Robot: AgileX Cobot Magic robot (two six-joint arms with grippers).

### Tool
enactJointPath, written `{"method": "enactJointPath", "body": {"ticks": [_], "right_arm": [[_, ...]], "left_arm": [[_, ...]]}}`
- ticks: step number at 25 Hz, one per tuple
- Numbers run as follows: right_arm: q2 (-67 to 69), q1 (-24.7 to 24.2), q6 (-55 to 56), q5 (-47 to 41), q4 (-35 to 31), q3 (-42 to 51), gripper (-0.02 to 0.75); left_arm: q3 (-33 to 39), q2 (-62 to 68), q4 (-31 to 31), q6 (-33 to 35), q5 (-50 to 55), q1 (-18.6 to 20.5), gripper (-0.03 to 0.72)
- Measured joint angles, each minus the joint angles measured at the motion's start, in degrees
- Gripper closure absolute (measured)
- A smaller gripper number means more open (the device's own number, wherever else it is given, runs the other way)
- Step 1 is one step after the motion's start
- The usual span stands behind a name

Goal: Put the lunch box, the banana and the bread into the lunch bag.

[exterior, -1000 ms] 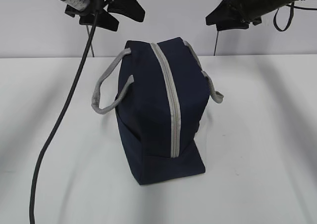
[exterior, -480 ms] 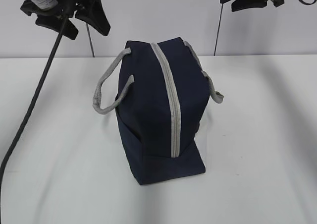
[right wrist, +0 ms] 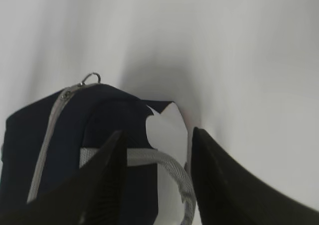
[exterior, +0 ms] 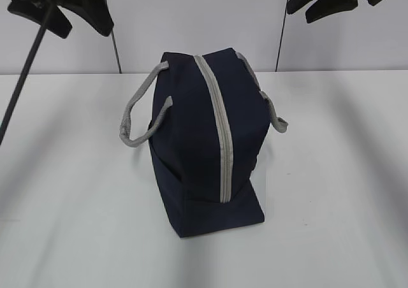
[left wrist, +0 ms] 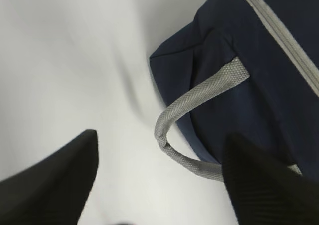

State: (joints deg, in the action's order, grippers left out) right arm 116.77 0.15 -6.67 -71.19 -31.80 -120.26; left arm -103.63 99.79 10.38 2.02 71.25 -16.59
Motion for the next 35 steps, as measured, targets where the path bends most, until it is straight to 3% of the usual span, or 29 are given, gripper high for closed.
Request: {"method": "enactJointPath", "body": {"ticks": [10,25,35], "right_arm": [[-14.67,8.34,4.90,-0.08,16.23,14.02,0.401],[-42.58,9.50,6.67,0.03,23.16,44.41,0.402],[-61.20,9.50,6.67,3.62,27.63,62.46,0.402]], "left_arm": [[3.06,-11.06,-7.31,-5.40,0.71,-1.58,0.186],[37.31,-34.33,-9.46,-7.50,0.18,-1.62,0.189],[50.38,-51.10,-9.53,-7.60,-1.43,-1.62,0.190]]}}
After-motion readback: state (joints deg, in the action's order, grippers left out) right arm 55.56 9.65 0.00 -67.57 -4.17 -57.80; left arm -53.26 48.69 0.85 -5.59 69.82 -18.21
